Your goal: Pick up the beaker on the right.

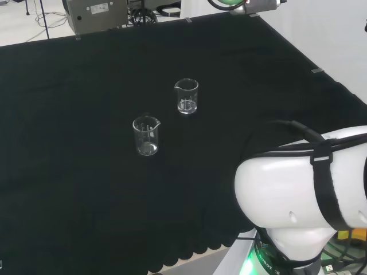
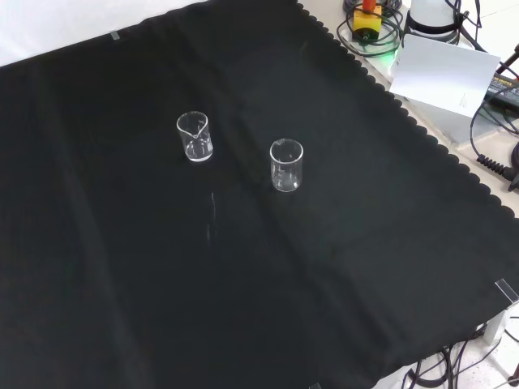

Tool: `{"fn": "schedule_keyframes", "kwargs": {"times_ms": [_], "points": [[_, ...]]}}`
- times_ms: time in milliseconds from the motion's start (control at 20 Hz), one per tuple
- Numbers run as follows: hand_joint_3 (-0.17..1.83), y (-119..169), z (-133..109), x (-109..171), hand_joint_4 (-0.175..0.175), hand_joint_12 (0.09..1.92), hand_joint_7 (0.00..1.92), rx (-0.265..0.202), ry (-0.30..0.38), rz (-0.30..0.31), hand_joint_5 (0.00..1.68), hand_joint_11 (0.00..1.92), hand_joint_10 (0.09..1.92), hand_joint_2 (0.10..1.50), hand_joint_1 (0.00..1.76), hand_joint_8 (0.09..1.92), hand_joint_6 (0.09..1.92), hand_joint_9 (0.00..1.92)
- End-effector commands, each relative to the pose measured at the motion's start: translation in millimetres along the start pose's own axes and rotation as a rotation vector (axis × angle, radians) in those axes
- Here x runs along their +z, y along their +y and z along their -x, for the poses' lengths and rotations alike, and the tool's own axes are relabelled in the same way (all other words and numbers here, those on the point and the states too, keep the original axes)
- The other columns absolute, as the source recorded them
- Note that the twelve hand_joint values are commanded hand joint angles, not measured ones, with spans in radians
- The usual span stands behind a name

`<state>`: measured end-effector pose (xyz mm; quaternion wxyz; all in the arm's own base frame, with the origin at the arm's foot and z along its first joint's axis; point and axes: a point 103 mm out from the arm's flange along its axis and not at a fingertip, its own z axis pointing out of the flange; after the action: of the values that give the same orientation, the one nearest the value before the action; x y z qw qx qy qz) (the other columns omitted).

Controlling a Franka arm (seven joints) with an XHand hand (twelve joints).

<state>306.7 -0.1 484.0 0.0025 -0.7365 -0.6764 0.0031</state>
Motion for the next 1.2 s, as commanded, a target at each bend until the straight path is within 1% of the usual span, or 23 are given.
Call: {"fn": "schedule_keyframes", "kwargs": {"times_ms": [50, 100, 150, 200, 450, 500, 600, 700, 850, 900, 1000, 1200], "points": [[0.44, 0.9, 2.5, -0.6, -0.043, 1.2, 0.16, 0.002, -0.007, 0.008, 0.32, 0.19, 0.54, 1.14, 0.23, 0.34, 0.34, 0.28], [0.39, 1.8, 4.6, -0.7, -0.033, 1.23, 0.08, 0.003, -0.007, 0.007, 0.27, 0.09, 0.56, 1.2, 0.12, 0.28, 0.21, 0.15], [0.36, 2.5, 6.3, -0.5, -0.029, 1.24, 0.04, 0.005, -0.007, 0.007, 0.25, 0.04, 0.59, 1.23, 0.06, 0.24, 0.13, 0.09], [0.34, 3.1, 8.1, 0.0, -0.027, 1.25, 0.02, 0.006, -0.007, 0.005, 0.24, 0.02, 0.6, 1.25, 0.03, 0.23, 0.09, 0.06], [0.31, 5.0, 16.6, 4.8, -0.026, 1.26, 0.0, 0.017, -0.006, -0.006, 0.23, 0.0, 0.62, 1.27, 0.0, 0.22, 0.09, 0.02], [0.3, 3.4, 10.3, 5.9, -0.026, 1.26, 0.0, 0.027, -0.017, -0.006, 0.24, 0.0, 0.63, 1.27, 0.01, 0.22, 0.09, 0.02], [0.29, 3.0, 8.2, 8.1, -0.026, 1.26, 0.0, 0.038, -0.024, -0.008, 0.24, 0.0, 0.64, 1.27, 0.02, 0.22, 0.09, 0.02], [0.27, 4.8, 12.4, 12.3, -0.028, 1.28, 0.03, 0.047, -0.023, -0.012, 0.24, 0.0, 0.67, 1.26, 0.06, 0.25, 0.09, 0.07], [0.24, 10.8, 18.1, 22.3, -0.034, 1.34, 0.05, 0.059, -0.017, -0.031, 0.26, 0.0, 0.71, 1.22, 0.16, 0.41, 0.09, 0.14], [0.24, 12.6, 19.8, 26.5, -0.035, 1.36, 0.05, 0.062, -0.013, -0.028, 0.26, 0.0, 0.72, 1.21, 0.19, 0.46, 0.09, 0.16], [0.23, 17.7, 25.4, 38.6, -0.036, 1.4, 0.06, 0.073, 0.001, -0.045, 0.27, 0.0, 0.73, 1.18, 0.25, 0.52, 0.09, 0.2], [0.23, 32.5, 36.2, 62.6, -0.036, 1.43, 0.06, 0.082, 0.018, -0.078, 0.27, 0.01, 0.74, 1.14, 0.32, 0.57, 0.09, 0.23]]}}
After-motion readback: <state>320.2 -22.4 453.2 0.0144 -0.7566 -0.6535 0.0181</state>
